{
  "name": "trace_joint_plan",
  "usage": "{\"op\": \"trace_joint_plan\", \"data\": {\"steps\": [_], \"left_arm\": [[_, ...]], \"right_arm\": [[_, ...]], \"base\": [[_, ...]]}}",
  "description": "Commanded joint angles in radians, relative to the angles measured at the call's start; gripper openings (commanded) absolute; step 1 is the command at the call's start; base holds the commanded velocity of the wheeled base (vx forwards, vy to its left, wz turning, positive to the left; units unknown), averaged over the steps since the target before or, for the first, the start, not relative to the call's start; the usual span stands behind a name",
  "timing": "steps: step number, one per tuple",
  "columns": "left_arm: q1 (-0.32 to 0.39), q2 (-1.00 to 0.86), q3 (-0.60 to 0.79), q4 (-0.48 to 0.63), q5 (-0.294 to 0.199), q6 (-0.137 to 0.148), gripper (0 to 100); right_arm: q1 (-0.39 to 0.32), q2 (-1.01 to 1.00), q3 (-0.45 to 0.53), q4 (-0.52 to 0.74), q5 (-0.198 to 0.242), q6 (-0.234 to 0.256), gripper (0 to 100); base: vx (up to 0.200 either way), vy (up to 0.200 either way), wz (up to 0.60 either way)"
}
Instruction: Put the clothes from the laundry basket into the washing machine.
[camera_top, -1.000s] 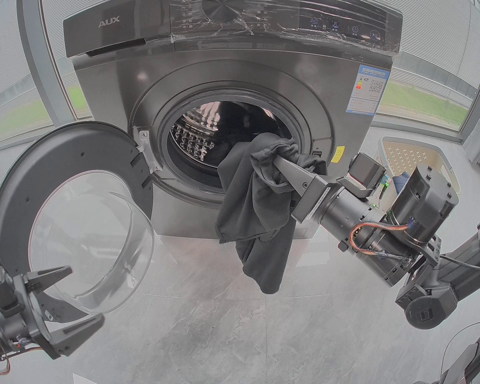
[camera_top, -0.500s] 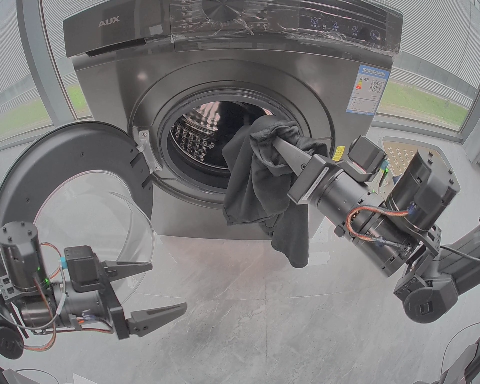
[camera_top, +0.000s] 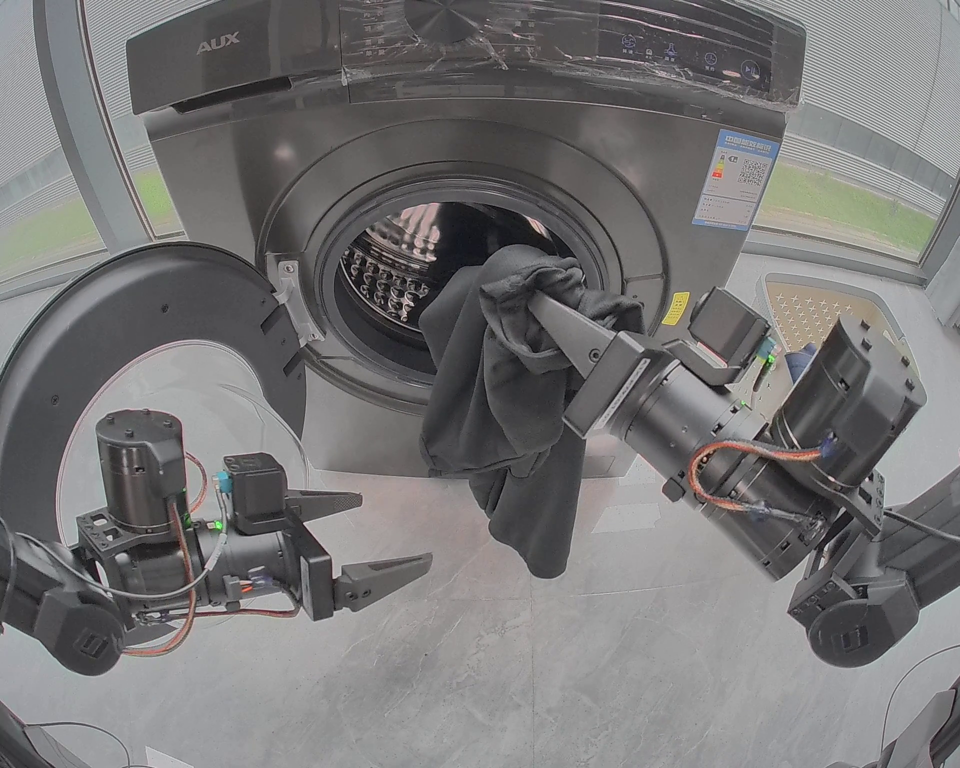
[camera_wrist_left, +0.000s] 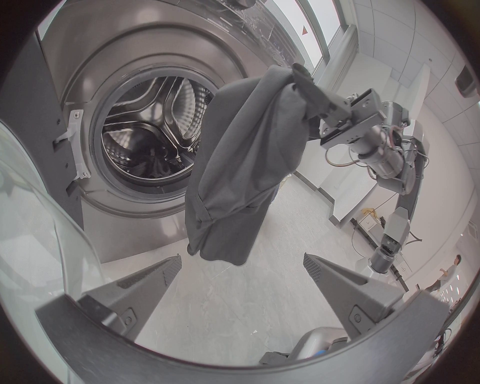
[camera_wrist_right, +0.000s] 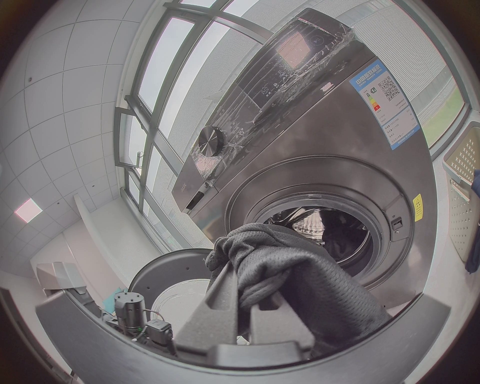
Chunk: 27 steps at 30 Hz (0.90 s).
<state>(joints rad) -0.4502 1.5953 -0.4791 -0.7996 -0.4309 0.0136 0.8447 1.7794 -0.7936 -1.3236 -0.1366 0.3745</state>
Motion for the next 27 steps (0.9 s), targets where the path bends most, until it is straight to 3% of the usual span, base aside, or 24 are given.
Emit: {"op": "trace_joint_plan", "data": {"steps": [1,14,21,26,27], "left_arm": [[-0.002,0.118,-0.038,-0.044,0.004,0.000,100],[-0.005,0.291,-0.194,-0.081,0.007,-0.006,100],[-0.012,0.377,-0.285,-0.142,0.043,-0.015,100],[-0.027,0.414,-0.328,-0.188,0.067,-0.037,100],[-0.028,0.419,-0.332,-0.198,0.075,-0.037,0]], "right_arm": [[0.011,-0.005,0.008,0.000,0.000,-0.003,0],[0.024,-0.001,0.013,0.000,0.002,-0.006,0],[0.031,-0.001,0.013,-0.002,0.002,-0.006,0],[0.030,-0.001,0.013,-0.002,0.002,-0.006,0],[0.031,-0.001,0.014,-0.002,0.002,-0.006,0]], "base": [[0.000,0.000,0.00],[0.000,0.000,0.00],[0.000,0.000,0.00],[0.000,0.000,0.00],[0.000,0.000,0.00]]}}
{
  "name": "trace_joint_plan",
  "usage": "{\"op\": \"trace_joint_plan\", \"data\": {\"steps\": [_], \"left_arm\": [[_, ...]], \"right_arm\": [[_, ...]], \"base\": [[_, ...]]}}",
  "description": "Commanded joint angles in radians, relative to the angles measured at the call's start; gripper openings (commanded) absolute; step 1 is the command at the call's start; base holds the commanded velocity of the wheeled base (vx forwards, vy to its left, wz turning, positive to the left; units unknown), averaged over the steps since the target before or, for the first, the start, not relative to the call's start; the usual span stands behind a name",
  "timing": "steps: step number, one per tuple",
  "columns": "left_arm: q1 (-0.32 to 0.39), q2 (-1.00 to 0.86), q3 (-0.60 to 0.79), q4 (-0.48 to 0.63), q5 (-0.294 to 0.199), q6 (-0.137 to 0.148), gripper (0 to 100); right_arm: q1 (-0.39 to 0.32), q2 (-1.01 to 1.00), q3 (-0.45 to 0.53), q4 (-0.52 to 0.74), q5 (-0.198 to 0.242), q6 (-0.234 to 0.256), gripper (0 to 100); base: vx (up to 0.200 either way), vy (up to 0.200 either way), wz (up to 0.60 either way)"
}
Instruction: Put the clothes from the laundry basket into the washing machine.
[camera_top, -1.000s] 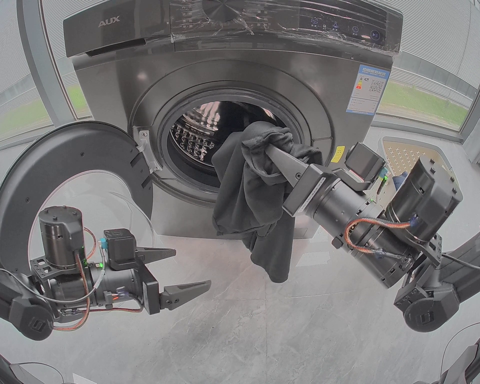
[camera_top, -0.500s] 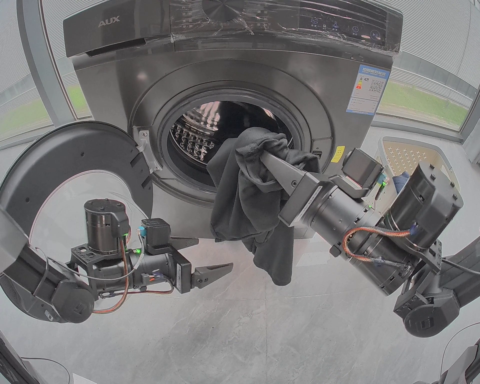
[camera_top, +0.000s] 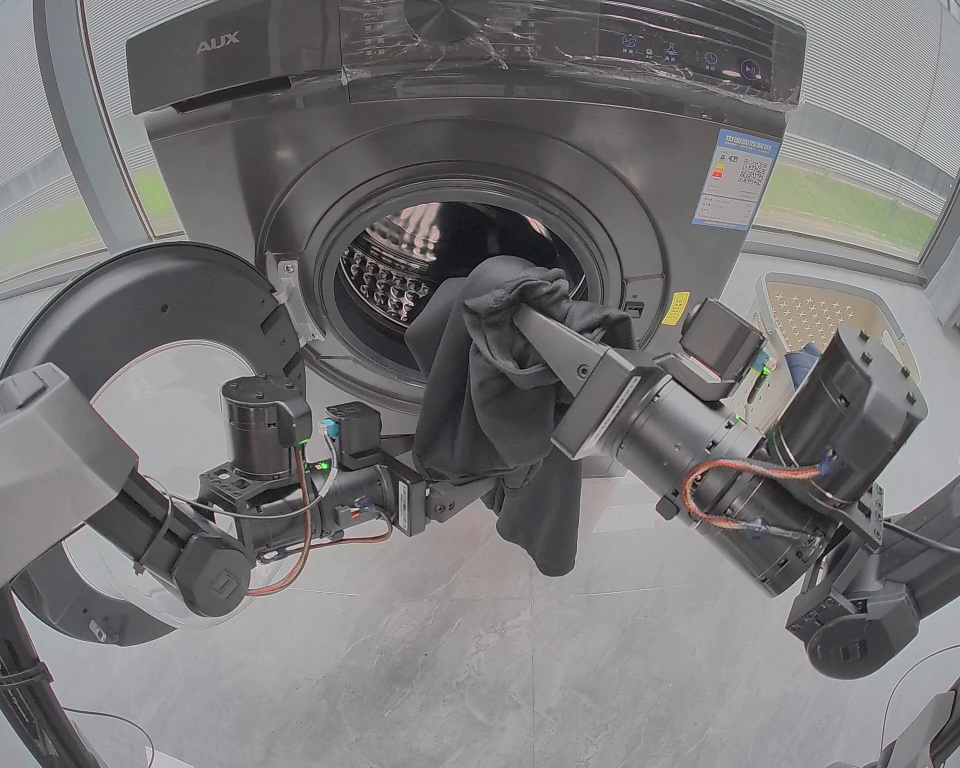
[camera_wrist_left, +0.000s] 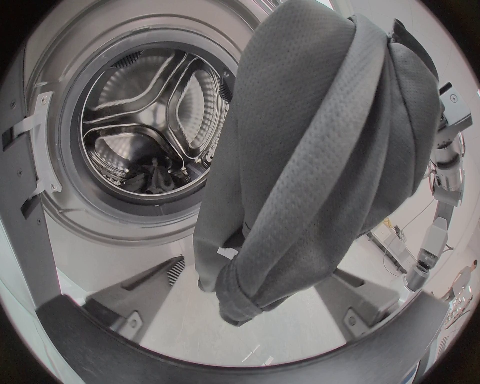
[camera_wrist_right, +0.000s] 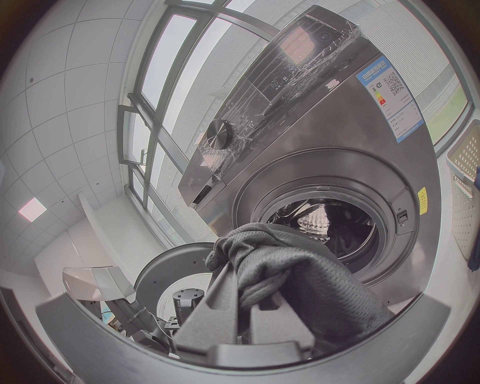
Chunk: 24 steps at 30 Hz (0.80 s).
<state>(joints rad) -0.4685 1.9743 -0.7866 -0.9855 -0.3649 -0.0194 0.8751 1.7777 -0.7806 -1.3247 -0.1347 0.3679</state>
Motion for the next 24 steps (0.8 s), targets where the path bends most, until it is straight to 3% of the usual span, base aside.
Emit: {"op": "trace_joint_plan", "data": {"steps": [1,10,17,24], "left_arm": [[-0.012,0.049,-0.033,-0.028,0.021,-0.004,0],[-0.052,0.035,0.012,-0.111,0.029,-0.013,0],[-0.105,-0.069,0.129,-0.156,0.030,-0.014,0],[-0.177,-0.210,0.222,-0.156,0.067,-0.014,0]], "right_arm": [[-0.001,0.000,0.001,-0.001,0.000,0.000,0],[-0.008,0.005,0.012,-0.001,-0.002,0.000,0],[-0.021,0.012,0.024,-0.001,-0.002,-0.001,0],[-0.022,0.012,0.061,-0.001,0.009,-0.003,0]], "base": [[0.000,0.000,0.00],[0.000,0.000,0.00],[0.000,0.000,0.00],[0.000,0.000,0.00]]}}
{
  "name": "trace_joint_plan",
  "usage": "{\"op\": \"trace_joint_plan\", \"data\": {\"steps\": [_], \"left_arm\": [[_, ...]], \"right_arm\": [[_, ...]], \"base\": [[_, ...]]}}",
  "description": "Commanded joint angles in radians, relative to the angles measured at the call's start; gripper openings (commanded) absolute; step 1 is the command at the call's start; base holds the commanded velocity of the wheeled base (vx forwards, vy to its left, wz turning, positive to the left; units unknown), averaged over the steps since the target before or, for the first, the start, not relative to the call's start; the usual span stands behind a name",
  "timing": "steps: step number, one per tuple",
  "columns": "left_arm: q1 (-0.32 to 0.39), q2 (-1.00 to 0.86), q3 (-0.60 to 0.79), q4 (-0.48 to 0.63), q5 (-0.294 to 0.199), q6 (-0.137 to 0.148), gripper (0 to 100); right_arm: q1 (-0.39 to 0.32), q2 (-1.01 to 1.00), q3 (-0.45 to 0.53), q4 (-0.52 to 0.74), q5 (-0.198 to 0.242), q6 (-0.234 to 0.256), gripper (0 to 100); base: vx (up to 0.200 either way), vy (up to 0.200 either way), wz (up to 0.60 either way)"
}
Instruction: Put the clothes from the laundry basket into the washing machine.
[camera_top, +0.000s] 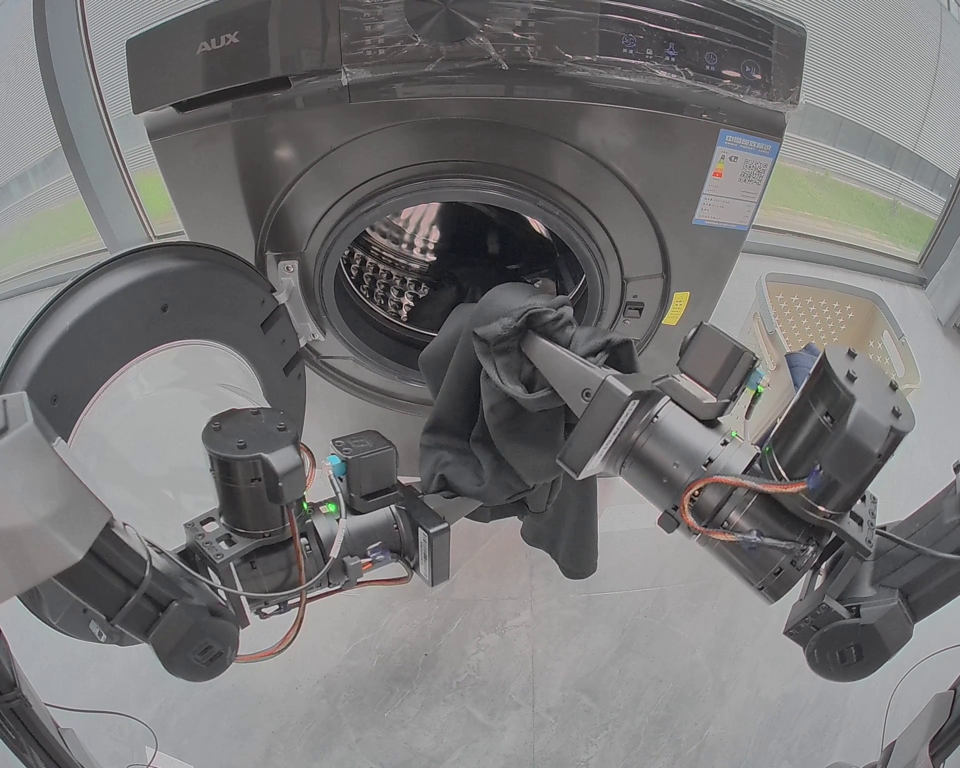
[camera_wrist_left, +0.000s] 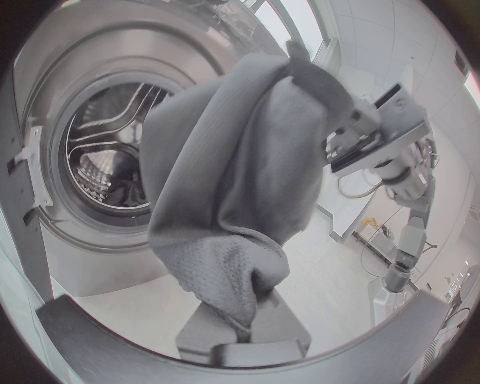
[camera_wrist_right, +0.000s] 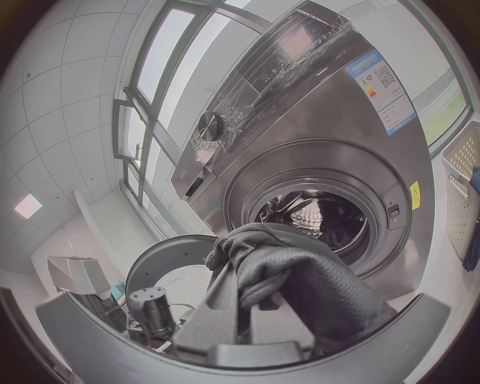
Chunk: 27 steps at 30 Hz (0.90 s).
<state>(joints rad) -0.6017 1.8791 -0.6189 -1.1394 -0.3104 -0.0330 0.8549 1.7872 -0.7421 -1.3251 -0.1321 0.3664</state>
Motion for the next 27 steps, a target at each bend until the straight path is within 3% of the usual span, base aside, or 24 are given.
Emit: {"op": "trace_joint_plan", "data": {"steps": [1,8,9,16,18,23,27], "left_arm": [[-0.050,-0.126,0.059,0.000,0.013,-0.001,0],[-0.053,-0.155,0.110,-0.003,0.025,-0.015,0],[-0.053,-0.155,0.117,-0.008,0.025,-0.018,0],[-0.050,-0.144,0.143,-0.086,0.054,-0.053,0],[-0.046,-0.149,0.140,-0.134,0.083,-0.079,0],[-0.041,-0.178,0.143,-0.163,0.106,-0.107,0],[-0.043,-0.192,0.134,-0.165,0.113,-0.111,0]], "right_arm": [[-0.002,0.003,0.023,0.000,0.006,-0.001,0],[0.006,0.003,0.026,-0.028,0.019,-0.001,0],[0.007,0.003,0.029,-0.028,0.019,-0.001,100],[0.013,-0.026,0.124,-0.043,0.017,-0.003,100],[0.000,-0.048,0.150,-0.048,0.019,-0.004,100],[-0.016,-0.068,0.188,-0.036,0.031,-0.046,100],[-0.025,-0.062,0.204,-0.034,0.031,-0.067,100]], "base": [[0.000,0.000,0.00],[0.000,0.000,0.00],[0.000,0.000,0.00],[0.000,0.000,0.00],[0.000,0.000,0.00],[0.000,0.000,0.00],[0.000,0.000,0.00]]}}
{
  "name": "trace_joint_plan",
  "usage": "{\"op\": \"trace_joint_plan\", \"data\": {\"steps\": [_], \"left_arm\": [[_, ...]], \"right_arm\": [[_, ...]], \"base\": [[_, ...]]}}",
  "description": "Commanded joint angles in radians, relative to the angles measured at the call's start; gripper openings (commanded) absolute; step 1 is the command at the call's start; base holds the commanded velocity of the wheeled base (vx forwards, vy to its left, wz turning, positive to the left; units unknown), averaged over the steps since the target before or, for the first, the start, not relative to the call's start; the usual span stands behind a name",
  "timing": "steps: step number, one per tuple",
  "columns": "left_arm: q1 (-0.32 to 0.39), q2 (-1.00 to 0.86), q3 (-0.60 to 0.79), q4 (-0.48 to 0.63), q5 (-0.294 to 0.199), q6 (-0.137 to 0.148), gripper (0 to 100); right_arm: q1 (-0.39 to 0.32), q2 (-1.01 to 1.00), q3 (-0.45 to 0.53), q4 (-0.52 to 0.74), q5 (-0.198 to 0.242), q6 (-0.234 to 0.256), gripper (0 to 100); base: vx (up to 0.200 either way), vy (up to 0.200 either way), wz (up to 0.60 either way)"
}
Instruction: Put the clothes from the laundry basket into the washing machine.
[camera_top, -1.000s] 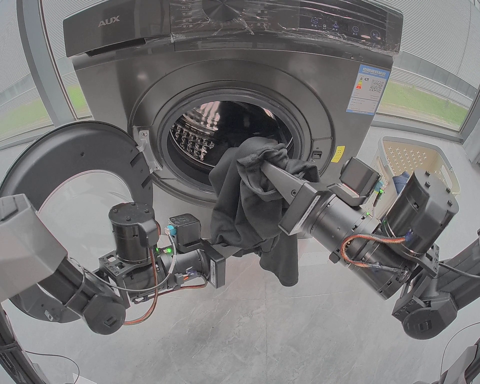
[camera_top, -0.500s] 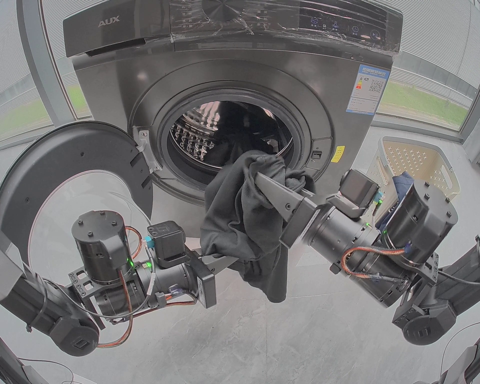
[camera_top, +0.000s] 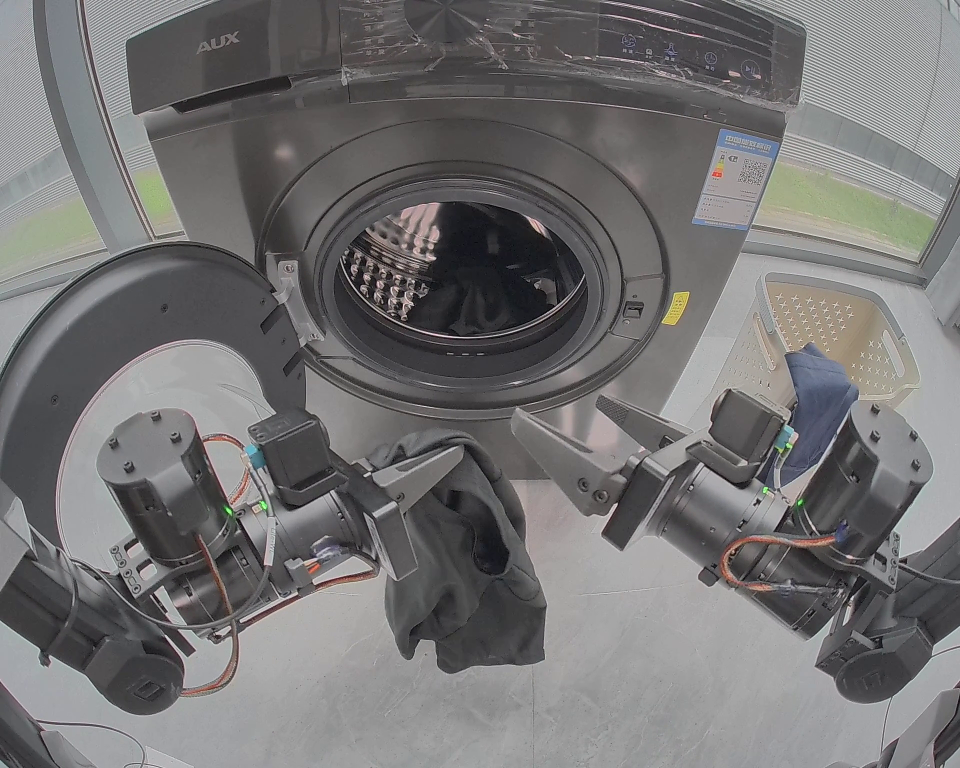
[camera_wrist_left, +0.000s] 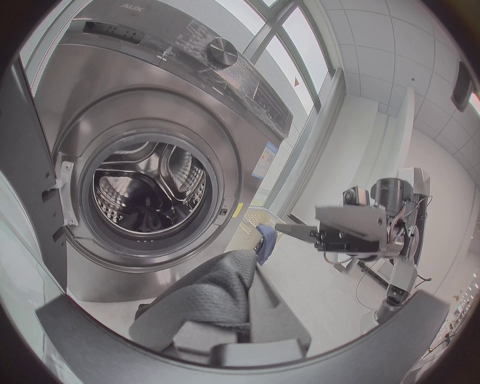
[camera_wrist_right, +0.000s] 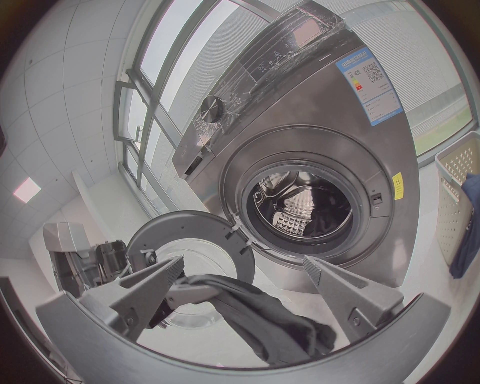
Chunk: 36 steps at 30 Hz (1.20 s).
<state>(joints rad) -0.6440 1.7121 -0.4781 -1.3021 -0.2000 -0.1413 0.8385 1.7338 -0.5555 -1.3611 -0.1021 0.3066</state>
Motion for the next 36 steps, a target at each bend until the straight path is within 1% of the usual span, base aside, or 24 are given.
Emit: {"op": "trace_joint_plan", "data": {"steps": [1,5,7,8,10,11,12,17,21,26,28,34,36], "left_arm": [[0.001,-0.025,-0.008,-0.003,0.002,-0.004,0],[0.003,-0.037,0.001,-0.016,0.014,-0.011,0],[0.003,-0.049,0.001,-0.031,0.028,-0.024,0],[0.003,-0.057,-0.001,-0.043,0.028,-0.031,0],[0.001,-0.069,-0.005,-0.049,0.028,-0.032,0],[0.001,-0.069,-0.005,-0.049,0.028,-0.032,0],[0.001,-0.083,-0.010,-0.049,0.028,-0.034,0],[0.001,-0.101,-0.011,-0.049,0.028,-0.034,0],[0.001,-0.114,-0.020,-0.051,0.027,-0.035,0],[0.001,-0.112,-0.025,-0.049,0.024,-0.035,0],[0.000,-0.111,-0.033,-0.049,0.024,-0.035,0],[0.000,-0.108,-0.034,-0.049,0.024,-0.035,0],[0.000,-0.106,-0.034,-0.049,0.024,-0.035,0]], "right_arm": [[-0.012,-0.008,0.017,0.002,0.001,-0.007,100],[-0.036,-0.007,0.025,0.002,0.002,-0.011,100],[-0.042,-0.007,0.039,0.003,0.009,-0.014,100],[-0.075,-0.002,0.083,0.000,0.047,-0.046,100],[-0.095,0.012,0.106,-0.007,0.064,-0.064,100],[-0.095,0.012,0.106,-0.007,0.064,-0.064,100],[-0.113,0.039,0.126,-0.013,0.073,-0.081,100],[-0.121,0.056,0.160,-0.007,0.076,-0.090,100],[-0.124,0.121,0.194,-0.012,0.076,-0.118,100],[-0.108,0.190,0.183,-0.013,0.076,-0.121,100],[-0.102,0.231,0.158,-0.021,0.076,-0.132,100],[-0.099,0.311,0.105,-0.061,0.078,-0.133,100],[-0.087,0.340,0.078,-0.066,0.082,-0.135,100]], "base": [[0.000,0.000,0.00],[0.000,0.000,0.00],[0.000,0.000,0.00],[0.000,0.000,0.00],[0.000,0.000,0.00],[0.000,0.000,0.00],[0.000,0.000,0.00],[0.000,0.000,0.00],[0.000,0.000,0.00],[0.000,0.000,0.00],[0.000,0.000,0.00],[0.000,0.000,0.00],[0.000,0.000,0.00]]}}
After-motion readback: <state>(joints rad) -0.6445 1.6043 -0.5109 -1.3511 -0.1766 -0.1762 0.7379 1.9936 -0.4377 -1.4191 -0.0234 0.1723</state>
